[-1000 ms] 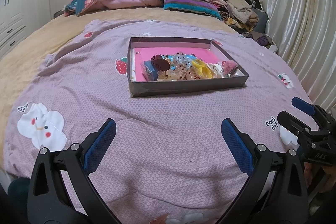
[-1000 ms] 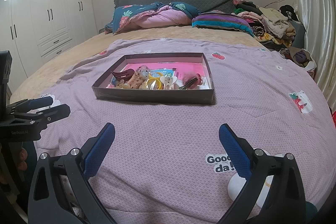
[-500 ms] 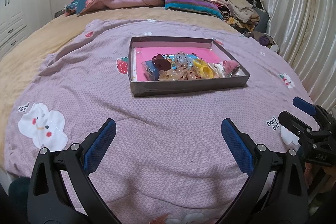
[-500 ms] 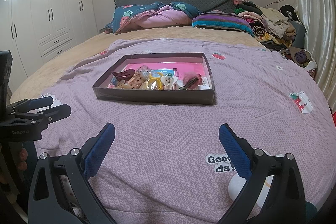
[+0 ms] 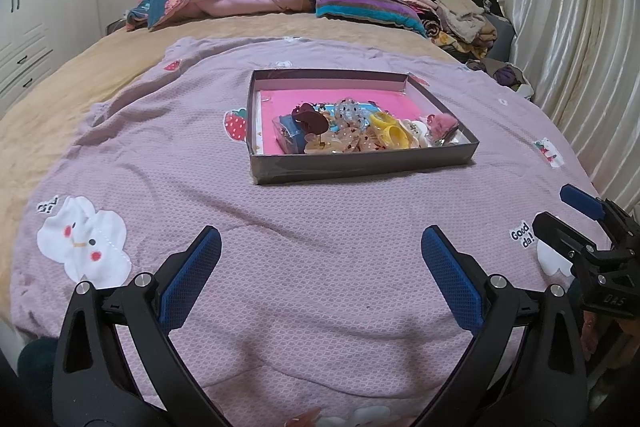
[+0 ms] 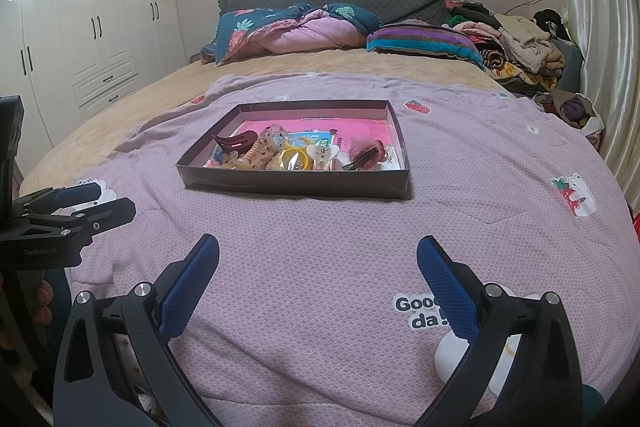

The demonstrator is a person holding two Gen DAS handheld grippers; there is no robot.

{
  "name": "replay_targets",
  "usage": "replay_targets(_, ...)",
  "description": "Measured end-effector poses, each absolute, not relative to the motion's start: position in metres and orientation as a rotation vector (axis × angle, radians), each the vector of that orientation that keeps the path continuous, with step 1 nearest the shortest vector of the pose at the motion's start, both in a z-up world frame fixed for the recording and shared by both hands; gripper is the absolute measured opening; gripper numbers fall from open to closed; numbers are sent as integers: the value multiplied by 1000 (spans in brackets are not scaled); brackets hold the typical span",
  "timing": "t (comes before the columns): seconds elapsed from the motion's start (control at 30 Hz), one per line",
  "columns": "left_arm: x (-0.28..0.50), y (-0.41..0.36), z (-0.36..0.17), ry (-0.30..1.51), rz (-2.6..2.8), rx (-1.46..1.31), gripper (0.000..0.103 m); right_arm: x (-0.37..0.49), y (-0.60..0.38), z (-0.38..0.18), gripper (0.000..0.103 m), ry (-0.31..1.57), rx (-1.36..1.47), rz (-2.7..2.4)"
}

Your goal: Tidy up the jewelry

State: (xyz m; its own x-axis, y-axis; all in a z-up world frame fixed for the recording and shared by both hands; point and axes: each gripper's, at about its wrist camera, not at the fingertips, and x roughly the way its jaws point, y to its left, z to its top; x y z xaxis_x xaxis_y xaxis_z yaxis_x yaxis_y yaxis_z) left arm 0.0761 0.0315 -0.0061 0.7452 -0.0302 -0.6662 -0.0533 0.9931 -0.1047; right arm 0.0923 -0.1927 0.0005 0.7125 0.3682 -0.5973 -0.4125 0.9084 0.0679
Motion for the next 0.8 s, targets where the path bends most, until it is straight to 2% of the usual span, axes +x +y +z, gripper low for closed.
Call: replay_targets(0.8, 79, 25, -6, 753, 53, -96, 94, 91, -195, 2, 99, 629, -83, 418)
